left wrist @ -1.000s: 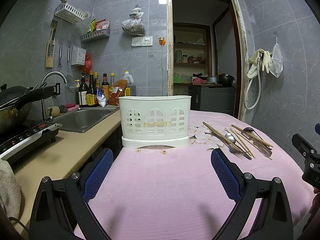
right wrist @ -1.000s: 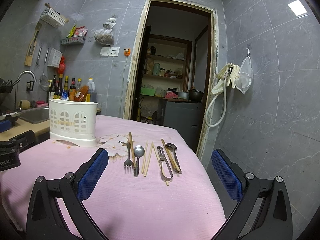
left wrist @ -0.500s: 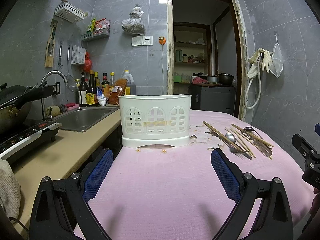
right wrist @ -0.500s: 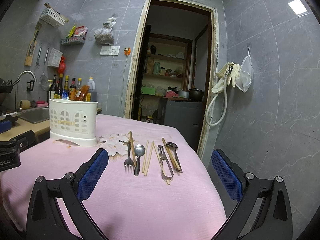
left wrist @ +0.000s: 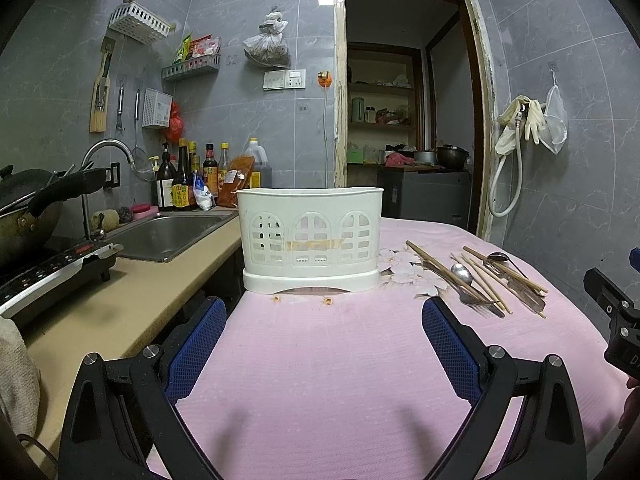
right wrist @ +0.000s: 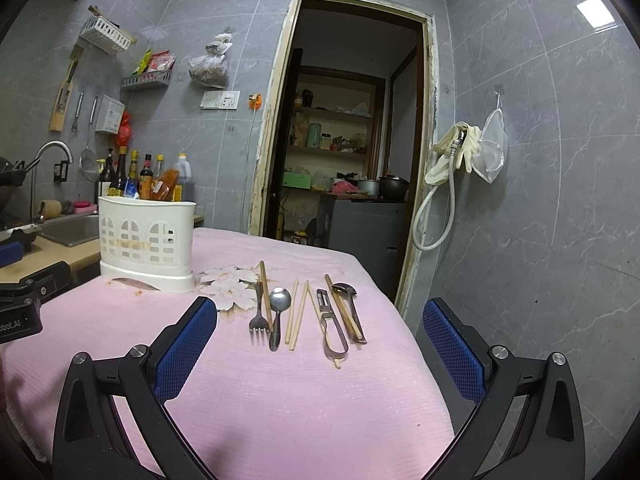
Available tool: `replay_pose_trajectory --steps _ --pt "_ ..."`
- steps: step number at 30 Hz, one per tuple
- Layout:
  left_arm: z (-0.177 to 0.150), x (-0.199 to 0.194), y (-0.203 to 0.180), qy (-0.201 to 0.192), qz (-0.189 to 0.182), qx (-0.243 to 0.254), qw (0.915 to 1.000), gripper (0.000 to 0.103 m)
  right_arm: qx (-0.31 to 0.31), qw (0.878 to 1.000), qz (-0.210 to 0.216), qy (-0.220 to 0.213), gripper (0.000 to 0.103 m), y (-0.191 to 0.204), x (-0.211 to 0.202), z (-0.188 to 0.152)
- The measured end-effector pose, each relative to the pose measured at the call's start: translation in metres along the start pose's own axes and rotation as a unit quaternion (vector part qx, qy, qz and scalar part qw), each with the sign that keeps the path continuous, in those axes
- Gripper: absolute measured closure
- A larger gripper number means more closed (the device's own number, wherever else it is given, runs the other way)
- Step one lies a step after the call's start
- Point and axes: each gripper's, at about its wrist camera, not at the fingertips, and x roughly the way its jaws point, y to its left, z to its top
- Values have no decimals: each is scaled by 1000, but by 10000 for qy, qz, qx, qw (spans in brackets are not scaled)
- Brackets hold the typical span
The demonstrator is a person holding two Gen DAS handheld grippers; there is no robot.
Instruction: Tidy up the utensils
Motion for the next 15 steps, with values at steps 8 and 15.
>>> replay_pose_trajectory --steps 8,15 --pt "-2 3 0 9 -5 -2 10000 7 2 10000 1 10 0 2 2 -1" --pt "-8 4 -3 26 -6 -4 10000 7 18 10000 12 29 0 4 2 -4"
